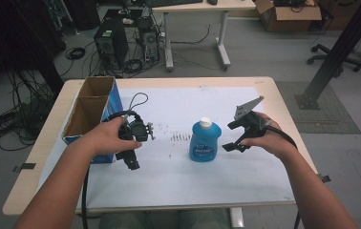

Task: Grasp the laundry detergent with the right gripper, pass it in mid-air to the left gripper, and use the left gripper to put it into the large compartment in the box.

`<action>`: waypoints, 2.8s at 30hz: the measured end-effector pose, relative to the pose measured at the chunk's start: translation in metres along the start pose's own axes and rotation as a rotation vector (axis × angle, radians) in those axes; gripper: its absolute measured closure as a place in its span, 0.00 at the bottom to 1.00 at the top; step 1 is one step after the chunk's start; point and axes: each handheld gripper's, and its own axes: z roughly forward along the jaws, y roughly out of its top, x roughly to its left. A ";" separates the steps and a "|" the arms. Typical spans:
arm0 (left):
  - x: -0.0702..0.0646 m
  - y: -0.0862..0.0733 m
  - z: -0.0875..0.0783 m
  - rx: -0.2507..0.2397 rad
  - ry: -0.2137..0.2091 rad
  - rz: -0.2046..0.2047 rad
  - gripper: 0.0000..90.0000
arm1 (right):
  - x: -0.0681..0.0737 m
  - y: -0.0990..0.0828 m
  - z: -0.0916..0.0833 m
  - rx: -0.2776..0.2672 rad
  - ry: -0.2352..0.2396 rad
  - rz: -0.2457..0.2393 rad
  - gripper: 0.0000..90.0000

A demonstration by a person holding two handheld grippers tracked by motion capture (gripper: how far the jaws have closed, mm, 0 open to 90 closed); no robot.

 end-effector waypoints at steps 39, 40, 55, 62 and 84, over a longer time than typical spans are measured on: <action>0.001 0.000 -0.001 -0.001 -0.016 0.000 0.06 | 0.015 -0.029 0.056 -0.362 0.082 -0.005 0.03; 0.000 0.000 -0.001 0.000 -0.016 0.002 0.06 | 0.015 -0.029 0.057 -0.369 0.085 -0.006 0.03; -0.002 0.001 -0.002 -0.018 -0.016 0.017 0.06 | 0.015 -0.031 0.074 -0.445 0.097 0.019 0.02; -0.005 0.000 -0.004 -0.031 -0.019 0.038 0.06 | 0.017 -0.032 0.078 -0.461 0.095 0.006 0.02; -0.007 -0.002 -0.005 -0.036 -0.010 0.038 0.06 | 0.017 -0.033 0.093 -0.511 0.056 0.012 0.05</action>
